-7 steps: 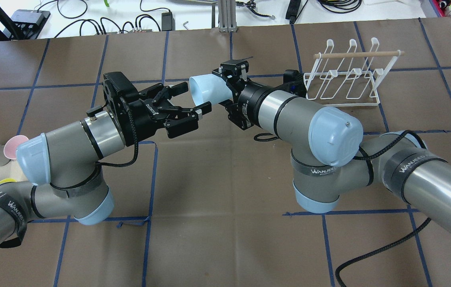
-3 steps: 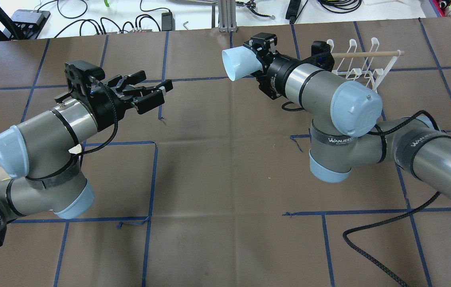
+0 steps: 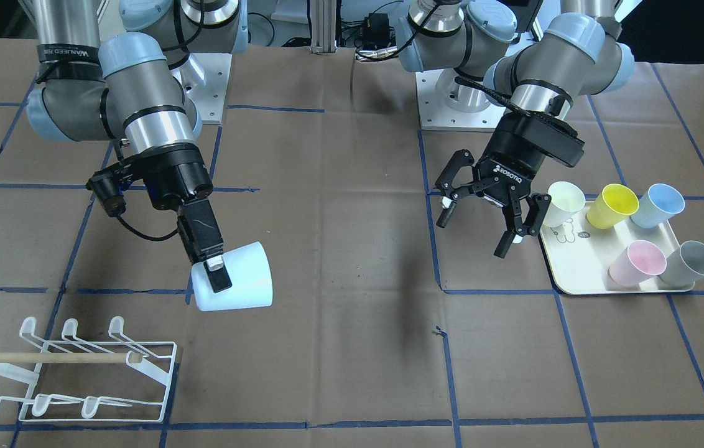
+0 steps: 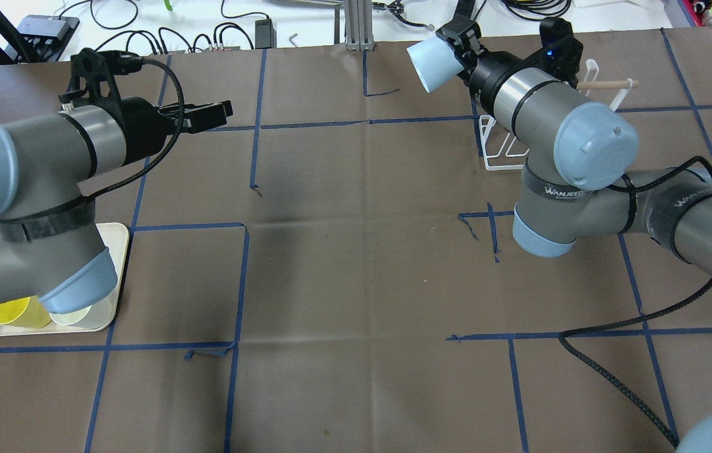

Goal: Transfer IKEA cup to right arm and place on rack

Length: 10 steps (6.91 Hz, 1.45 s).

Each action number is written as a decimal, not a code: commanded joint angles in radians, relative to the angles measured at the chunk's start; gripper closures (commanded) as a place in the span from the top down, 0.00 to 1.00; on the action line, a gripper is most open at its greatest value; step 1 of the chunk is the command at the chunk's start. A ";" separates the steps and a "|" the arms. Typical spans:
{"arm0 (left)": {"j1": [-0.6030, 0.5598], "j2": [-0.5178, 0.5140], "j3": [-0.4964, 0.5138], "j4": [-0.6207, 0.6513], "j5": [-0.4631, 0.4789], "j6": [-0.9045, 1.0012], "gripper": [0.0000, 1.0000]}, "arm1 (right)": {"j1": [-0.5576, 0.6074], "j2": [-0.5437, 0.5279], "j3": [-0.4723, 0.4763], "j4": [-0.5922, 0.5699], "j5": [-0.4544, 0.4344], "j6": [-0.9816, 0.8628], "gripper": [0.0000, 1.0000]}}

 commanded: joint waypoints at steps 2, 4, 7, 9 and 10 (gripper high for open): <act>-0.132 -0.003 0.345 -0.882 0.356 -0.102 1.00 | -0.058 0.041 -0.047 -0.040 -0.150 -0.449 0.18; -0.141 -0.012 0.494 -1.211 0.452 -0.112 1.00 | -0.100 0.099 -0.108 -0.090 -0.153 -0.733 0.18; -0.147 -0.011 0.489 -1.209 0.452 -0.109 1.00 | -0.117 0.228 -0.203 -0.138 -0.181 -0.887 0.18; -0.147 -0.014 0.484 -1.195 0.441 -0.105 1.00 | -0.126 0.267 -0.196 -0.137 -0.222 -0.917 0.20; -0.147 -0.016 0.484 -1.186 0.441 -0.106 1.00 | -0.126 0.276 -0.180 -0.137 -0.224 -0.917 0.20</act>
